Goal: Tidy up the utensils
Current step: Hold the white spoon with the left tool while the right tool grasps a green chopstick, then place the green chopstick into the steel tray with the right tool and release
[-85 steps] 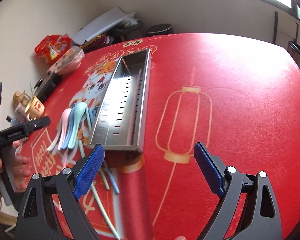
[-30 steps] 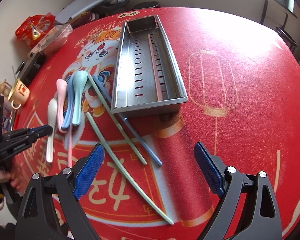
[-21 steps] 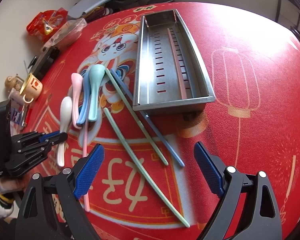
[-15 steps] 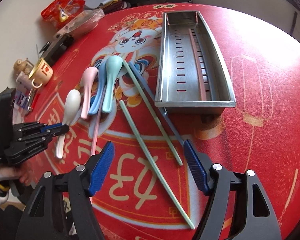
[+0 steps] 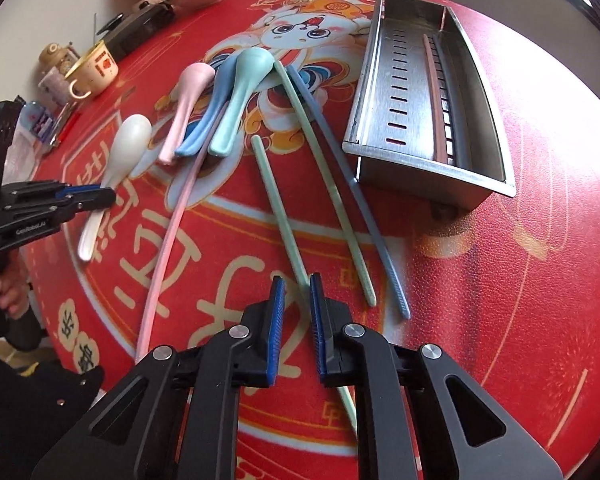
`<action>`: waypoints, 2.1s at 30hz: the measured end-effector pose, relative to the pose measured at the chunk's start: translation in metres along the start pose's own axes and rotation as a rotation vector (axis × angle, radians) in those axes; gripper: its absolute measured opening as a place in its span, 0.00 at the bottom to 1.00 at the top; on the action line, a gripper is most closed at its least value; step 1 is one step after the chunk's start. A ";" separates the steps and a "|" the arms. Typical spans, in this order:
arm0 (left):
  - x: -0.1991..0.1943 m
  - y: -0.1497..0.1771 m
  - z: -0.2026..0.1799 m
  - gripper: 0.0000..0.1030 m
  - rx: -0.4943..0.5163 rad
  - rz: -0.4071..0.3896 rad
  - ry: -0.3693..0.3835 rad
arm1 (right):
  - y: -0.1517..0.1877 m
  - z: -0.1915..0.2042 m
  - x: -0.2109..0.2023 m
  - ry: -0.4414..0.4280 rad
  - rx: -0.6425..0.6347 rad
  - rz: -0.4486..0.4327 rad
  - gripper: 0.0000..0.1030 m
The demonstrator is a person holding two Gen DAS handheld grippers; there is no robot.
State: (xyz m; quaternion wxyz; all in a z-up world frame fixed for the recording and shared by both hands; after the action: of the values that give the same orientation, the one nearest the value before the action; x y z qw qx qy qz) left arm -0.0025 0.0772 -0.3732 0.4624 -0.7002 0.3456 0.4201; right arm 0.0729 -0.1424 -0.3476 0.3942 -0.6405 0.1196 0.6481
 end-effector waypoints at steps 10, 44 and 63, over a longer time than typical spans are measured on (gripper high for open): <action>-0.002 0.002 0.002 0.07 -0.014 -0.018 0.003 | -0.011 0.010 0.011 0.045 -0.090 0.001 0.08; -0.002 0.002 0.002 0.07 -0.031 -0.040 0.002 | -0.034 0.012 -0.025 -0.115 -0.005 -0.131 0.06; -0.002 0.002 0.004 0.07 -0.044 -0.046 0.006 | -0.114 -0.071 -0.073 -0.051 0.233 -0.305 0.06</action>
State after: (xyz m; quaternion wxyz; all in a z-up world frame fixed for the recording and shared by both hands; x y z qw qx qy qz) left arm -0.0066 0.0801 -0.3728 0.4552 -0.7194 0.3215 0.4146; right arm 0.1916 -0.1400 -0.2512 0.5625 -0.5845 0.0855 0.5785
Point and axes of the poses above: each gripper's, at about its wrist camera, not at the fingertips, and x roughly the way its jaws point, z to its left, y to its underside, the point moved 6 cm from there along x, roughly the way its jaws point, and after that the axes turned 2 degrees about -x, right-handed, at the moved point
